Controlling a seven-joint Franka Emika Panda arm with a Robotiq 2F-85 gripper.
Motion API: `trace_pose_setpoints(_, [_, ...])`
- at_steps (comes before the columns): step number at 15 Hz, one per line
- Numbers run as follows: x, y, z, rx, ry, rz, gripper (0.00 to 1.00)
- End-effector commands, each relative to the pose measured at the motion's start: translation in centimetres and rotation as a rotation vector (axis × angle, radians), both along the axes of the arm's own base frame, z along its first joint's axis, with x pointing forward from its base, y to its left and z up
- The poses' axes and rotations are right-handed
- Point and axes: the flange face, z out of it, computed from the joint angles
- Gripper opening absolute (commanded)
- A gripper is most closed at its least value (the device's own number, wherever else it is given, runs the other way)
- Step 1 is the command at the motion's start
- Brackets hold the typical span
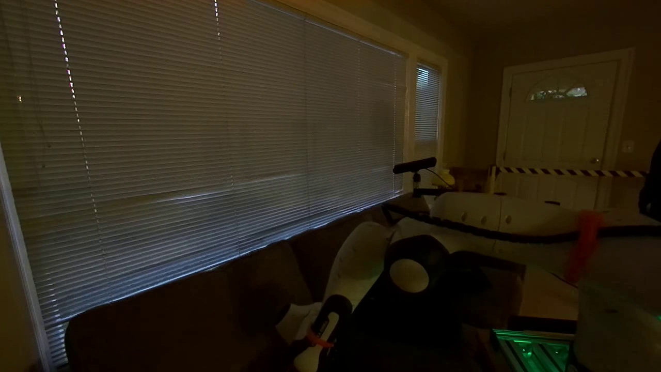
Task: Put the masking tape on the left armrest of the sofa.
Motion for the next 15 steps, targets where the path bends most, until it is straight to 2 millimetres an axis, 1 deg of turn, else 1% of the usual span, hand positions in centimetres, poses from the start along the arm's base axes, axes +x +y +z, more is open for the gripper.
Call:
trace_pose_setpoints(1, [0.5,-0.1,-0.9,0.021,-0.004,-0.004,0.01])
trace_pose_setpoints(3, [0.4,-0.2,-0.4,0.004,-0.007,-0.026,0.05])
trace_pose_setpoints(6, [-0.4,-0.3,0.6,-0.022,0.014,-0.054,0.05])
trace_pose_setpoints(11, [-2.8,-0.3,3.5,-0.063,0.134,-0.119,0.05])
trace_pose_setpoints(15, [-4.8,0.4,5.7,-0.036,0.226,-0.117,0.05])
